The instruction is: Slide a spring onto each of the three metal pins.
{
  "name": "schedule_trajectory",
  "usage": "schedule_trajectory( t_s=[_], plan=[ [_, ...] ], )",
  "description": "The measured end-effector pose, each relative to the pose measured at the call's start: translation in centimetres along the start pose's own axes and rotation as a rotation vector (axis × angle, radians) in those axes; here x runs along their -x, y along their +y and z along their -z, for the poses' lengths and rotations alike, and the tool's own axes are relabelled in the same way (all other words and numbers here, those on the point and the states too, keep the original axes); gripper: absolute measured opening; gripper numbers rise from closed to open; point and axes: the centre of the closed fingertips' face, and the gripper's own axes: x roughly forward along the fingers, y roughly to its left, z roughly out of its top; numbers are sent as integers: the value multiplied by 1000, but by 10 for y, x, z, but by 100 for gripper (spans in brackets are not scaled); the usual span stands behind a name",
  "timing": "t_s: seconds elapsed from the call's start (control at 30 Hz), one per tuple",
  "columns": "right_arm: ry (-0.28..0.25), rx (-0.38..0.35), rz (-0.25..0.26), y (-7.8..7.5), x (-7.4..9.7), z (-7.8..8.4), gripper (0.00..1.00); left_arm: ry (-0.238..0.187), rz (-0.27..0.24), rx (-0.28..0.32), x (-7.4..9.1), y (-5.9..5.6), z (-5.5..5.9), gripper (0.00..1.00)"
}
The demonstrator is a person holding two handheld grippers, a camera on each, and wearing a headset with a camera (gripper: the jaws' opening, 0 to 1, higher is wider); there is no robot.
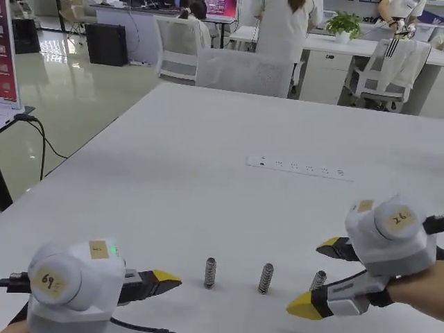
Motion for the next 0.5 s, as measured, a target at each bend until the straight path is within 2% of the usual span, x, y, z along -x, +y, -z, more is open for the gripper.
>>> schedule_trajectory(
  t_s=[0.5],
  plan=[
    [-55,-67,37,17,15,23,75,-4,-14,10,2,2,1,59]
  ],
)
